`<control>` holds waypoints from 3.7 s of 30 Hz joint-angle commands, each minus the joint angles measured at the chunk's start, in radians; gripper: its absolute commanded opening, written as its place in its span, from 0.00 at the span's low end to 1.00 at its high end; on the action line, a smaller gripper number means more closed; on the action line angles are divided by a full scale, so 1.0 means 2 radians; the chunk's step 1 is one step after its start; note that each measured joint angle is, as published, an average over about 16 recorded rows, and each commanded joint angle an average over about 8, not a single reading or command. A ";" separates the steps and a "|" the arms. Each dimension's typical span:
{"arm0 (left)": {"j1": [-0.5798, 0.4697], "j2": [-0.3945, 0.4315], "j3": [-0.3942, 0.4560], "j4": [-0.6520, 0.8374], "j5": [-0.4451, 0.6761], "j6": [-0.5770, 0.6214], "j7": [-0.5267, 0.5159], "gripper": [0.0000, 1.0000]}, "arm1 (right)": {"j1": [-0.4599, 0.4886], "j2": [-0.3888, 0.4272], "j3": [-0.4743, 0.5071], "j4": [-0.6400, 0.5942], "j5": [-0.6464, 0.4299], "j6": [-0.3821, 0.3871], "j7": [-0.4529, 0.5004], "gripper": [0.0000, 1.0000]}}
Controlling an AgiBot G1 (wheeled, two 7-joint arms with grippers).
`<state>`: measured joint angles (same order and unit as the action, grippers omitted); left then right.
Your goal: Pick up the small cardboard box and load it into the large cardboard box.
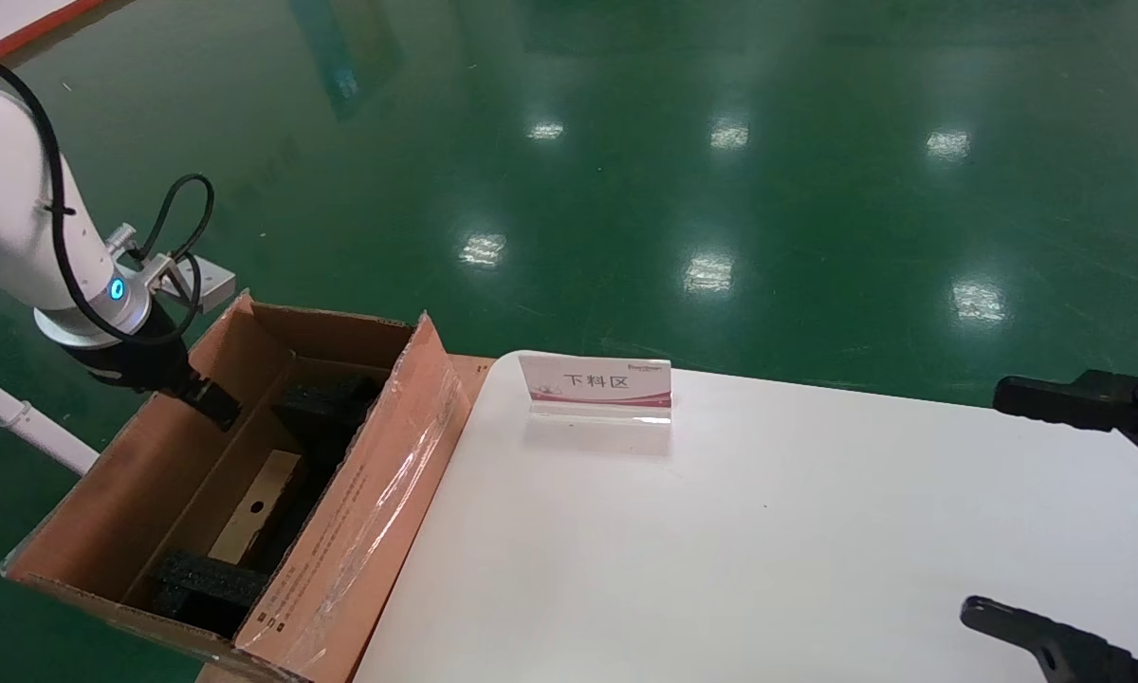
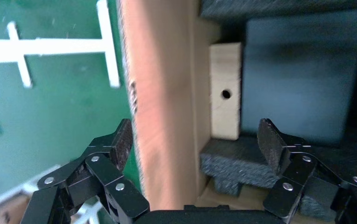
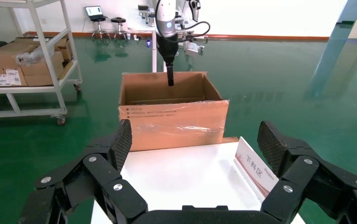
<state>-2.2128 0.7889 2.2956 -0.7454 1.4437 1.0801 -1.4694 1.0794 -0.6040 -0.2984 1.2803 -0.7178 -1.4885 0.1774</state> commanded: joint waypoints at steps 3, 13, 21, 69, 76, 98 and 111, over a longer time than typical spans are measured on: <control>-0.025 -0.014 -0.011 -0.034 -0.007 -0.009 0.011 1.00 | 0.000 0.000 0.000 0.000 0.000 0.000 0.000 1.00; -0.095 -0.081 -0.052 -0.156 -0.053 -0.027 0.045 1.00 | 0.000 0.000 0.000 0.000 0.000 0.000 0.000 1.00; -0.111 -0.111 -0.074 -0.207 -0.089 -0.030 0.077 1.00 | 0.000 0.000 -0.001 0.000 0.000 0.000 0.000 1.00; 0.356 -0.098 -0.718 -0.256 -0.275 0.133 0.468 1.00 | 0.001 0.001 -0.001 -0.001 0.001 0.000 -0.001 1.00; 0.436 -0.094 -0.827 -0.261 -0.305 0.161 0.533 1.00 | 0.001 0.001 -0.002 -0.001 0.001 0.001 -0.001 1.00; 0.588 -0.088 -1.034 -0.270 -0.364 0.214 0.648 1.00 | 0.000 0.001 -0.002 -0.001 0.001 0.001 -0.001 1.00; 0.575 -0.088 -1.016 -0.270 -0.359 0.210 0.643 1.00 | 0.000 0.001 -0.002 -0.001 0.001 0.001 -0.001 1.00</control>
<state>-1.0590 0.6122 0.2587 -1.2852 0.7238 1.5008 -0.1820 1.0804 -0.6024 -0.3022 1.2787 -0.7157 -1.4869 0.1749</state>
